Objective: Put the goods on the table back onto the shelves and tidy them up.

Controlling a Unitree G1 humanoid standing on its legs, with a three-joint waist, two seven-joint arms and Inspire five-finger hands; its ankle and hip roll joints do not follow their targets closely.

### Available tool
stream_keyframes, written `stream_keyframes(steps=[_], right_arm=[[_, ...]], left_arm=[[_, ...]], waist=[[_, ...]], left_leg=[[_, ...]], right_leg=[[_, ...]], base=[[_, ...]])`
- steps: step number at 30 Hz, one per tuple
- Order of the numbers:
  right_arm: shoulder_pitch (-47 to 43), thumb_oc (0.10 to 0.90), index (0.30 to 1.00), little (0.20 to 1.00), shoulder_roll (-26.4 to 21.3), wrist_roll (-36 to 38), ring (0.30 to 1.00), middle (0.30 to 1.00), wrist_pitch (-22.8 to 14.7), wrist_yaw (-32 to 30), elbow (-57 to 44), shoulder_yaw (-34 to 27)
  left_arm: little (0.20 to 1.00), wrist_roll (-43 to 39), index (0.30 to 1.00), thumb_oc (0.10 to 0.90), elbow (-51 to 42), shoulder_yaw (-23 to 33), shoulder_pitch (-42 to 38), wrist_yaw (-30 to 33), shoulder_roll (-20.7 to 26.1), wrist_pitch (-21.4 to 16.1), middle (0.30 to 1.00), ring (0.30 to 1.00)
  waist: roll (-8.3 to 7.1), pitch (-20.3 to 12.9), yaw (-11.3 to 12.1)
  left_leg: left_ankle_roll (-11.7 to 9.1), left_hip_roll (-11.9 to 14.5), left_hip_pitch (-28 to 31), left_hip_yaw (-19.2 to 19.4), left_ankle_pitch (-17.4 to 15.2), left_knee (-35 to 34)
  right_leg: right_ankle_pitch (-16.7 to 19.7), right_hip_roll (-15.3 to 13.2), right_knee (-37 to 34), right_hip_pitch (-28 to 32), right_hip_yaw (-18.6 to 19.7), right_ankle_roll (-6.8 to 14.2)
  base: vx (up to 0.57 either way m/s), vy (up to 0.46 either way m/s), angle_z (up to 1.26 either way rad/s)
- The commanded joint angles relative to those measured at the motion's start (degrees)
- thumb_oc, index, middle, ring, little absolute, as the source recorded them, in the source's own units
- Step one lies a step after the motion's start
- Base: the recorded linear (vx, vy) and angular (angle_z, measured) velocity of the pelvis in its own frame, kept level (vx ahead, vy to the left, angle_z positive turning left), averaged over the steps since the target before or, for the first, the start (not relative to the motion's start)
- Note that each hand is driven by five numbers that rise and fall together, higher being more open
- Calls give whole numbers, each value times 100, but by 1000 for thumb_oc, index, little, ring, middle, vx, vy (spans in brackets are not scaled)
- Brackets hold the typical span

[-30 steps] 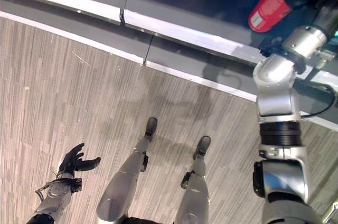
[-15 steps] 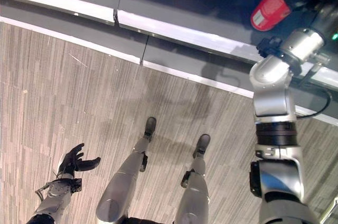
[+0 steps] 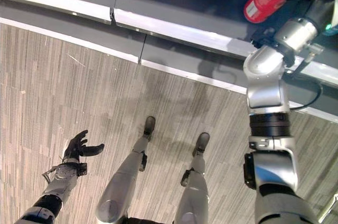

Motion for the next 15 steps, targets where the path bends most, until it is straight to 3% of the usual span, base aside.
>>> stream_keyframes(steps=[1,4,5,6,15], right_arm=[[-17,400,300,300,-397,-177,300,300,-170,-125,-229,-32],[-10,400,300,300,-385,-179,300,300,-155,-111,-192,-1],[-6,562,542,542,-374,-185,542,542,-152,-108,-195,-1],[-3,800,900,900,-348,-182,900,900,-155,-114,-191,5],[81,800,900,900,-270,-211,900,900,-145,-111,-246,-4]], left_arm=[[900,-24,900,800,113,-10,756,222,407,22,900,900],[900,-32,900,800,137,-9,721,237,393,26,900,900],[900,-35,900,800,130,-16,708,238,389,31,900,900],[900,-51,900,800,124,-22,694,252,379,29,900,900],[900,-44,900,800,187,24,656,292,375,53,900,900]], waist=[[-37,-460,-5],[-55,-468,-13],[-56,-474,-15],[-59,-477,-15],[-83,-489,-52]], left_leg=[[-691,803,-442,11,-748,711],[-694,810,-444,9,-749,709],[-695,809,-448,9,-747,709],[-694,805,-450,2,-745,712],[-697,808,-454,-7,-753,730]], right_leg=[[-419,-708,909,-216,-12,460],[-440,-697,932,-229,1,450],[-442,-697,933,-230,2,450],[-446,-695,940,-233,5,446],[-467,-696,962,-234,13,437]], base=[[0,0,0],[0,0,0],[0,0,0],[0,0,0],[0,0,0]])
